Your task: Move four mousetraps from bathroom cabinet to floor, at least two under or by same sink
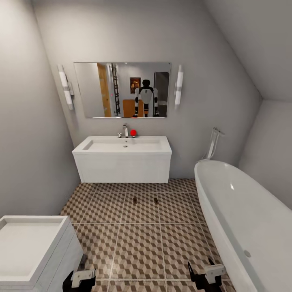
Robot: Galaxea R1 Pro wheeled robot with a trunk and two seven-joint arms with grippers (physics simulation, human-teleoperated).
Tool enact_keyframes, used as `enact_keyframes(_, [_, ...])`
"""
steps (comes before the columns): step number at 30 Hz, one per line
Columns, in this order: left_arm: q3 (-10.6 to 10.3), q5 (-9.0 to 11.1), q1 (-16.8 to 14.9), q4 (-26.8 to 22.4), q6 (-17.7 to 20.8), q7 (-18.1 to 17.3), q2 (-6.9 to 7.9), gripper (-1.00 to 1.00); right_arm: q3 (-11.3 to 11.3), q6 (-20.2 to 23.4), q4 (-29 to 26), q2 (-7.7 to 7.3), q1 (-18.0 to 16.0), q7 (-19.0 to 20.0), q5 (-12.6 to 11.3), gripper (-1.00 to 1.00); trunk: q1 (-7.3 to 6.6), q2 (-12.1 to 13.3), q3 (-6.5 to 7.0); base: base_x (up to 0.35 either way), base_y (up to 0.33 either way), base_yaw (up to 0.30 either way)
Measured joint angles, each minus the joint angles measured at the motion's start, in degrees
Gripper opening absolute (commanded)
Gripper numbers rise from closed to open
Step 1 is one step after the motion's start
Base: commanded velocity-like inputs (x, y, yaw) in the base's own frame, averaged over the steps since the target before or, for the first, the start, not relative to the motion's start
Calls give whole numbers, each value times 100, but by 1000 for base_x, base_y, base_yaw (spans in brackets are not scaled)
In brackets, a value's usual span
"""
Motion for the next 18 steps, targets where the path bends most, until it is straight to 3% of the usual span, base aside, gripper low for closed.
enact_keyframes(7, [0, 2, 0, -2, 4, 6, -4, 100, 0, 133, 0, 7, 0, 5, 0, 100, 0, 0, 0, 0, 0, 0])
enact_keyframes(13, [0, 4, 0, -3, 8, 11, -5, 100, -10, 660, -5, -19, 0, 7, 0, 100, 0, 0, 0, 0, 0, 0])
enact_keyframes(18, [0, 4, 0, -7, 21, 16, -5, 100, -1, 818, -5, -11, 0, 4, -1, 100, 0, 0, 0, 0, 0, 0])
